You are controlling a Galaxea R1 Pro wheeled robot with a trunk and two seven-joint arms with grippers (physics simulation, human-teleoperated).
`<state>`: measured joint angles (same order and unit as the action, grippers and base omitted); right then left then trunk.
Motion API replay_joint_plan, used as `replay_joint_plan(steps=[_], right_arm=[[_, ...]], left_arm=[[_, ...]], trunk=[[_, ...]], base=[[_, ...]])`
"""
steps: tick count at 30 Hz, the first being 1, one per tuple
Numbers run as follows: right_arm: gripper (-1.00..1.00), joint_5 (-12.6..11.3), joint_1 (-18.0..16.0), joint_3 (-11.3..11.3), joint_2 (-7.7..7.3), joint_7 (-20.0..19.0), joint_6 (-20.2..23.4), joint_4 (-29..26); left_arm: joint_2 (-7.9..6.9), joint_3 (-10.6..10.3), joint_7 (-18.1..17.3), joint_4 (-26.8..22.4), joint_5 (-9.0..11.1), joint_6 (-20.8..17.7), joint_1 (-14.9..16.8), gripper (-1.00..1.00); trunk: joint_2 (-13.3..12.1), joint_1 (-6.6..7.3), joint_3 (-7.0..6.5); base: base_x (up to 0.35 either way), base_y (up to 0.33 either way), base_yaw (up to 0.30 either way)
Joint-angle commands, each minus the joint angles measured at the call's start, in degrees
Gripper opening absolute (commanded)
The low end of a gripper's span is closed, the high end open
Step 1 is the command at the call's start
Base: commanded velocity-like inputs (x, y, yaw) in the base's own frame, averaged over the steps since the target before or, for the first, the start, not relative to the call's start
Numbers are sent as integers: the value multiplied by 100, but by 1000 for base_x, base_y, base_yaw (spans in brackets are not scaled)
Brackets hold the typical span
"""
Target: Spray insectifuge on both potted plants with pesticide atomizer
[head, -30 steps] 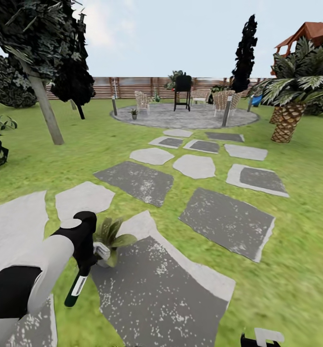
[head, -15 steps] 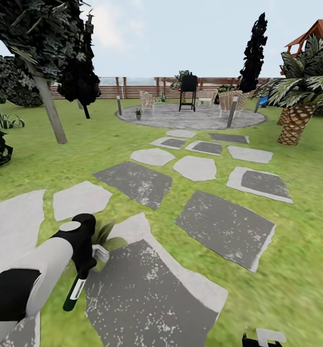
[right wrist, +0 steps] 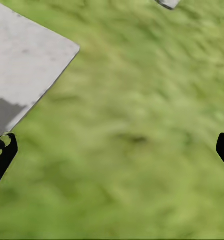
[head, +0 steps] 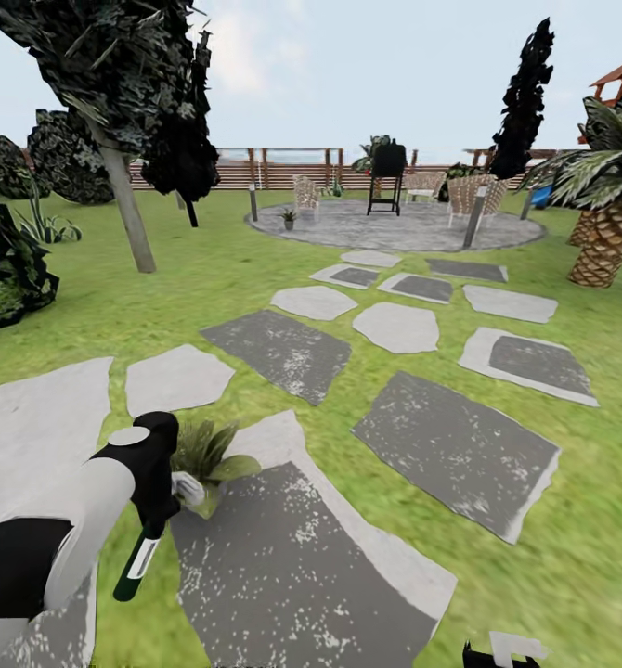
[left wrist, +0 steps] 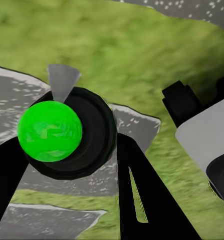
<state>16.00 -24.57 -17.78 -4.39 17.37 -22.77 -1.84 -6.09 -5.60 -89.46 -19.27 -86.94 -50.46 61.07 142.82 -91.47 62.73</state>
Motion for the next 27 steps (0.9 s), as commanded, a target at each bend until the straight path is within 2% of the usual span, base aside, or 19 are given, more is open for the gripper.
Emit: replay_joint_plan(steps=[1,3,6,13,19,23,27], right_arm=[[100,61,-4,-42,0,21,-17,8],[100,61,-4,-42,0,21,-17,8],[100,61,-4,-42,0,21,-17,9],[100,61,-4,-42,0,21,-17,9],[100,61,-4,-42,0,12,-17,9],[100,61,-4,-44,0,12,-17,9],[100,61,-4,-42,0,13,-17,9]], left_arm=[[-22,-38,-54,-8,-18,-62,1,-100],[-35,-37,-30,-7,-15,-97,1,-100],[-22,-30,290,-7,41,-387,-6,-100],[77,-23,343,-4,79,-498,-110,-100],[81,-20,347,-4,88,-508,-113,-100],[91,-20,356,-19,89,-508,-233,-100],[84,-20,359,-23,85,-509,-276,-100]], trunk=[[2,1,5],[2,1,5],[2,1,5],[2,1,5],[2,1,5],[2,1,5],[2,1,5]], base=[[0,0,278],[0,0,278],[0,0,278],[12,-4,277],[208,-141,57],[227,-179,10],[126,-250,190]])
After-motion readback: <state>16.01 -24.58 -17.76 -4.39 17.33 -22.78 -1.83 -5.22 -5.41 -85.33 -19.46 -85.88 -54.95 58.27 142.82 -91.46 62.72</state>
